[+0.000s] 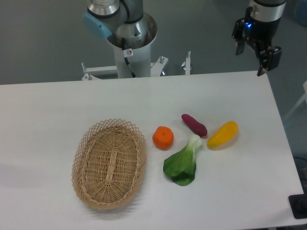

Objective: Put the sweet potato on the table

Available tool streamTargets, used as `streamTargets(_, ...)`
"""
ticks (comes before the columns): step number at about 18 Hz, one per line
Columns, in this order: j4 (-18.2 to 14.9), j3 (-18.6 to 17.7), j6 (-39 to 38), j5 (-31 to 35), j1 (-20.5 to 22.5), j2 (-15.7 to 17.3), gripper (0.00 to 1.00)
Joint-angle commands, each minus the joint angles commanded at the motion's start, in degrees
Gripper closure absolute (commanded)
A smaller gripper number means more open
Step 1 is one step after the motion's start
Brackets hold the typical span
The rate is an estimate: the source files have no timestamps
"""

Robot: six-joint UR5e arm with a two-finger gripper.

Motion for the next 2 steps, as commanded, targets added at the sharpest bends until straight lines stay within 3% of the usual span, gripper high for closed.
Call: streamTargets(2, 0.0, 0.17, -0.18, -0.09, -0.44, 0.09, 0.0)
